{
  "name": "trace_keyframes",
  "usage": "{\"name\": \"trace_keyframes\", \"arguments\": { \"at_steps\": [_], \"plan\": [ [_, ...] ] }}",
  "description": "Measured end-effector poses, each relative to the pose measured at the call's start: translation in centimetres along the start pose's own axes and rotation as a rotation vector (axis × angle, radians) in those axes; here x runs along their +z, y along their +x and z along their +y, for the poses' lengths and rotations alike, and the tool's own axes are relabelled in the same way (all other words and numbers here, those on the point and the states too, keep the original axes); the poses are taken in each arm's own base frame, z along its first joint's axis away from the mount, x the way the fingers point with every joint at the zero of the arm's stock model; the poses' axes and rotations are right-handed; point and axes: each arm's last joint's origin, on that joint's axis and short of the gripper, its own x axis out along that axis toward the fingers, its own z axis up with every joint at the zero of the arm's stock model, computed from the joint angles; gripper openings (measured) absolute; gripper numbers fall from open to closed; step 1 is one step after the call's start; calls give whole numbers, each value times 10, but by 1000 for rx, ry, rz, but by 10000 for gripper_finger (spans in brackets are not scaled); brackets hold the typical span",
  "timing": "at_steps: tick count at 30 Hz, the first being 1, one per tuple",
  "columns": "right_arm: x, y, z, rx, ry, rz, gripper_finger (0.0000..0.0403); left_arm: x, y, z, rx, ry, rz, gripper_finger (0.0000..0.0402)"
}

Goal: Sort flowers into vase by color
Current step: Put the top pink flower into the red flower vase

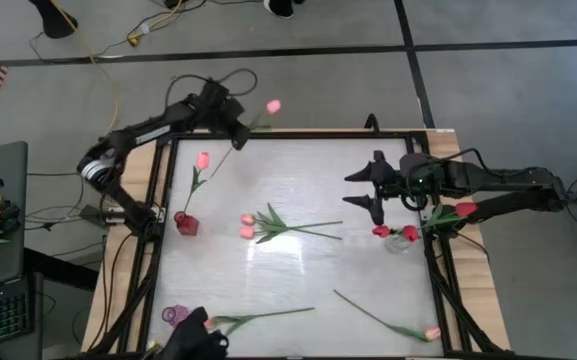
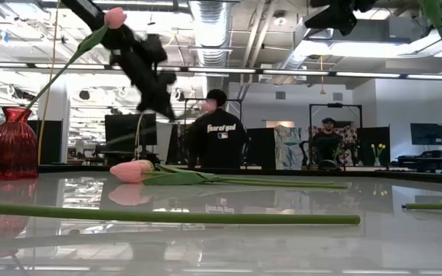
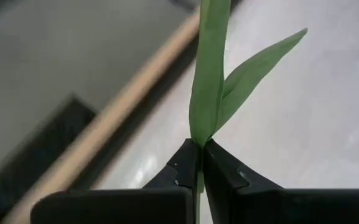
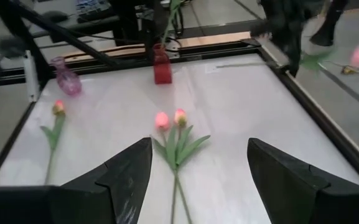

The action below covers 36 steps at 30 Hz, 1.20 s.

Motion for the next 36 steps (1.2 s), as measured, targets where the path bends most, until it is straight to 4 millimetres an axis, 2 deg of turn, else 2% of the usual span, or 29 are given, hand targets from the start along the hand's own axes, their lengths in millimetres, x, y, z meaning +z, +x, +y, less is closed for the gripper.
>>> {"name": "trace_keyframes", "arguments": {
  "at_steps": [4, 9, 14, 19, 25, 30, 36],
  "plan": [
    [1, 0, -3, -28, 6, -13, 290, 26, -47, -18, 16, 73, -189, 1],
    [2, 1, -6, -44, 55, -17, 290, 45, -106, -32, 111, 130, -385, 0],
    [1, 6, -5, -39, 58, 1, 290, 48, -153, -45, 165, 158, -512, 0],
    [-2, 17, -5, -43, 57, 27, 290, 35, -192, -64, 117, 173, -565, 0],
    [-7, 38, -6, -56, 56, 83, 290, 5, -217, -86, 34, 192, -597, 0],
    [-8, 42, -6, -58, 55, 90, 290, -30, -228, -93, 5, 163, -717, 0],
    [-6, 42, -6, -55, 53, 67, 290, -70, -210, -93, -100, 79, -754, 0]
  ]
}}
